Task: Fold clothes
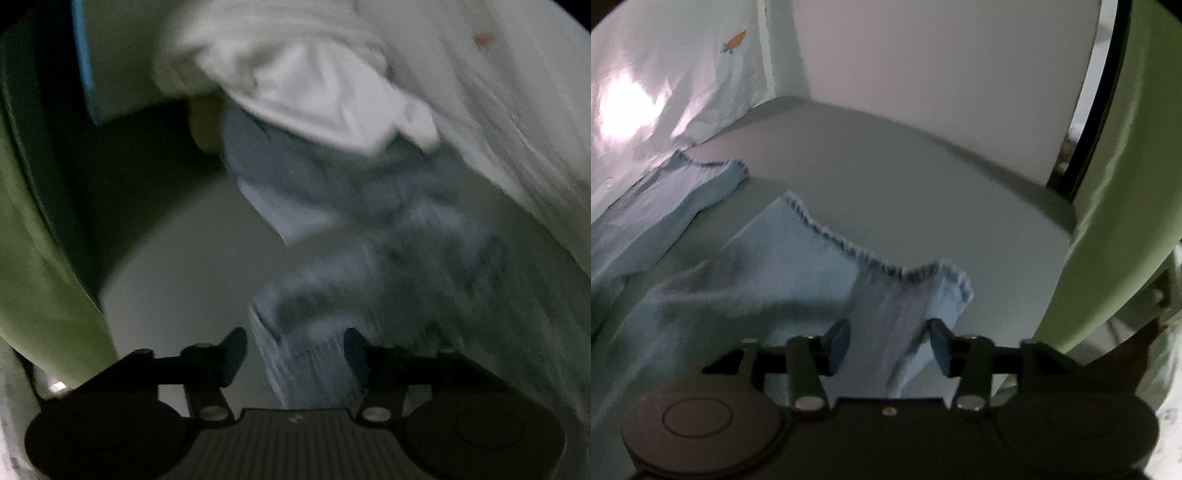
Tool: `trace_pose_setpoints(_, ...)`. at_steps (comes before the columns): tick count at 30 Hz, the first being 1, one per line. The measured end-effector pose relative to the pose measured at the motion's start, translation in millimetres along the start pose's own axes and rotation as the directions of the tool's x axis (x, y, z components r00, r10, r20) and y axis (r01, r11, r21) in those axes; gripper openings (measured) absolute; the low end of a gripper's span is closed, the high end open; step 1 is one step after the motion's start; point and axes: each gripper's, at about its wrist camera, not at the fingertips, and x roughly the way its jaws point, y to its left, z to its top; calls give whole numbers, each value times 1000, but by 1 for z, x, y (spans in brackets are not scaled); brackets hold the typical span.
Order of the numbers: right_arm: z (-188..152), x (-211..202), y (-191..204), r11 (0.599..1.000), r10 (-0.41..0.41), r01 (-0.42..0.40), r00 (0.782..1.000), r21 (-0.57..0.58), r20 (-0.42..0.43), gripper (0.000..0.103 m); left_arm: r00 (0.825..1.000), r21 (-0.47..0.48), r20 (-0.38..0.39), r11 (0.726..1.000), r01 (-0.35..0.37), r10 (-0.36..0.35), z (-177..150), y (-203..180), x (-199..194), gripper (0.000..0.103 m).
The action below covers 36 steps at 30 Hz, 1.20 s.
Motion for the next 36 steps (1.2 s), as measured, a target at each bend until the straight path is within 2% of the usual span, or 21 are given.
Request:
trace_pose_setpoints(1,4,-2,7,1000,-22,22,999,-12,28,54,1000,-7,28,1000,-4,4,7,-1,-2,62)
trace_pose_setpoints(3,15,-2,23,997,-47,51,995,-54,85,56,998,-6,43,999,54,-54,20,-11,1,63)
trace_pose_setpoints(5,27,4,40,996,-29,37,993,-78,111,60,991,18,46,992,128,-129,30,-30,6,68)
trace_pose_setpoints(6,33,11,49,997,1,8,994,-80,106,61,984,61,39,983,172,-174,33,-47,11,72)
trace_pose_setpoints(8,47,24,70,995,64,-56,993,-87,95,61,966,168,11,952,254,-260,37,-86,22,76)
trace_pose_setpoints(10,59,37,98,985,135,-125,987,-115,85,63,947,313,-27,897,313,-321,35,-135,34,77)
trace_pose_setpoints(13,73,54,155,936,285,-269,958,-228,40,66,910,525,-100,756,391,-401,31,-209,52,79)
trace_pose_setpoints(15,79,61,205,851,408,-387,913,-356,-19,66,885,638,-156,640,429,-438,27,-258,65,80)
trace_pose_setpoints(16,80,61,232,795,454,-429,889,-429,-48,66,873,687,-186,575,444,-452,25,-283,72,81)
trace_pose_setpoints(17,80,62,259,728,495,-461,866,-508,-77,66,861,723,-206,520,455,-466,23,-303,77,82)
trace_pose_setpoints(18,80,62,286,651,528,-483,842,-586,-106,66,846,762,-229,452,463,-481,19,-326,82,82)
trace_pose_setpoints(21,73,65,371,391,583,-471,791,-791,-183,66,816,852,-292,252,459,-498,10,-387,96,82)
trace_pose_setpoints(23,71,70,419,272,598,-444,773,-854,-211,65,806,882,-308,167,441,-505,3,-416,102,82)
trace_pose_setpoints(24,73,74,439,239,611,-444,760,-864,-222,65,801,886,-320,139,442,-506,0,-430,106,82)
trace_pose_setpoints(25,76,79,458,213,621,-448,748,-869,-234,65,795,885,-336,120,451,-505,-3,-440,109,82)
trace_pose_setpoints(26,80,85,473,205,626,-464,739,-862,-249,65,782,876,-364,100,472,-506,-4,-449,114,82)
trace_pose_setpoints(28,86,96,493,211,629,-509,724,-834,-283,65,749,848,-422,70,525,-512,-8,-462,121,82)
trace_pose_setpoints(30,91,106,507,230,632,-552,711,-802,-308,65,728,822,-460,66,566,-508,-14,-473,127,82)
trace_pose_setpoints(33,96,121,506,325,626,-584,722,-744,-294,65,707,789,-489,87,608,-510,-22,-479,135,83)
trace_pose_setpoints(34,97,126,503,359,622,-591,729,-722,-287,65,698,771,-496,107,627,-516,-23,-478,136,83)
trace_pose_setpoints(36,101,134,495,421,614,-606,738,-675,-279,65,689,736,-496,165,657,-529,-21,-478,139,84)
